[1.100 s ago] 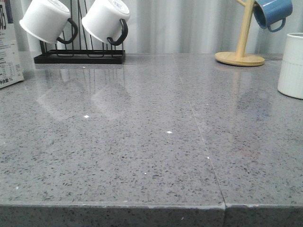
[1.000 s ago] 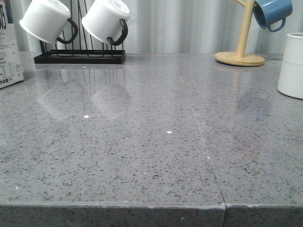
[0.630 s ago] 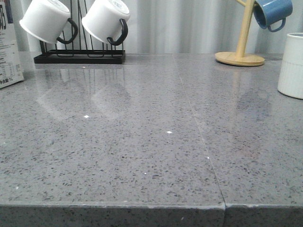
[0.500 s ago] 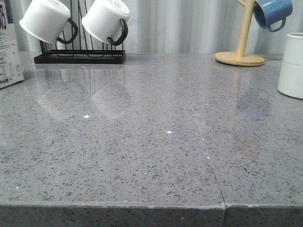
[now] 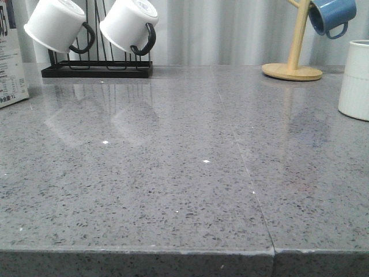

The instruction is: Place milk next to cup

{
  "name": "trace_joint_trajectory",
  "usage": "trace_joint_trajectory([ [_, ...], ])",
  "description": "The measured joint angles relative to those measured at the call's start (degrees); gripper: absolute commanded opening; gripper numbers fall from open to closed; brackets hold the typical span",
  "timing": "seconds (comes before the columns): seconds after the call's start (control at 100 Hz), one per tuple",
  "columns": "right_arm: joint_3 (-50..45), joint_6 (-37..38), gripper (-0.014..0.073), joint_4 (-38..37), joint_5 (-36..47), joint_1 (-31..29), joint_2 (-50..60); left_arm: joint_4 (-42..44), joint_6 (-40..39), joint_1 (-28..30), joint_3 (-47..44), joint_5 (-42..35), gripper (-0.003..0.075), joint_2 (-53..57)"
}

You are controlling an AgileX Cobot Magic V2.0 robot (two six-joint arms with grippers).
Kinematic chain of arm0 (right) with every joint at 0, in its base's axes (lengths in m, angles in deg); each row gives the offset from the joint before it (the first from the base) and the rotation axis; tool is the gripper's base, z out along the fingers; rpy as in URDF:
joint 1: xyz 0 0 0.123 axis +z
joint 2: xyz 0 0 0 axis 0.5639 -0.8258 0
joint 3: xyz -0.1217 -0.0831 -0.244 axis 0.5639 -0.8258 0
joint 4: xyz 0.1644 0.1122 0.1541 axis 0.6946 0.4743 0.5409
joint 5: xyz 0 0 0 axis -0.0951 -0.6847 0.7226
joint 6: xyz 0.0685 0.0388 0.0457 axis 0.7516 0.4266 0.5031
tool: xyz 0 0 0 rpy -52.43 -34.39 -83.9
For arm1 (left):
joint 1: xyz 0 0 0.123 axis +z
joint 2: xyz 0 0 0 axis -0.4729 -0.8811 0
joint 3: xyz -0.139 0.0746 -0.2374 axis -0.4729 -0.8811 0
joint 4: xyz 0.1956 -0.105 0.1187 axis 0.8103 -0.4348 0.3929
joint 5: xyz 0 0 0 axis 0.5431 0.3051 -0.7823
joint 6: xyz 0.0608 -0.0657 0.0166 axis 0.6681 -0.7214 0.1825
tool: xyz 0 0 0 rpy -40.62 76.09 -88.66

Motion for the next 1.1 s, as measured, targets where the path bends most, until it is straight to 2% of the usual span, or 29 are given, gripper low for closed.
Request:
trace_joint_trajectory([
  [0.28, 0.3, 0.0, -0.0067, 0.0, 5.7, -0.1, 0.0, 0.0, 0.0, 0.0, 0.0, 0.0, -0.002, 0.0],
  [0.44, 5.8, 0.0, -0.0067, -0.4, -0.2, -0.1, -0.6, 0.0, 0.0, 0.0, 0.0, 0.0, -0.002, 0.0],
  [0.63, 15.1, 0.0, -0.0067, -0.5, -9.4, -0.1, -8.4, 0.0, 0.0, 0.0, 0.0, 0.0, -0.002, 0.0],
  [0.77, 18.6, 0.0, -0.006, -0.5, -10.2, -0.1, -16.0, 0.0, 0.0, 0.0, 0.0, 0.0, -0.002, 0.0],
  [0.87, 18.9, 0.0, 0.0026, -0.5, -8.0, -0.1, -21.0, 0.0, 0.0, 0.0, 0.0, 0.0, -0.002, 0.0],
  [1.02, 19.0, 0.0, 0.0248, -0.5, -1.9, -0.1, -27.5, 0.0, 0.0, 0.0, 0.0, 0.0, -0.002, 0.0],
  [1.1, 19.0, 0.0, 0.0299, -0.5, 1.6, -0.1, -31.4, 0.0, 0.0, 0.0, 0.0, 0.0, -0.002, 0.0],
])
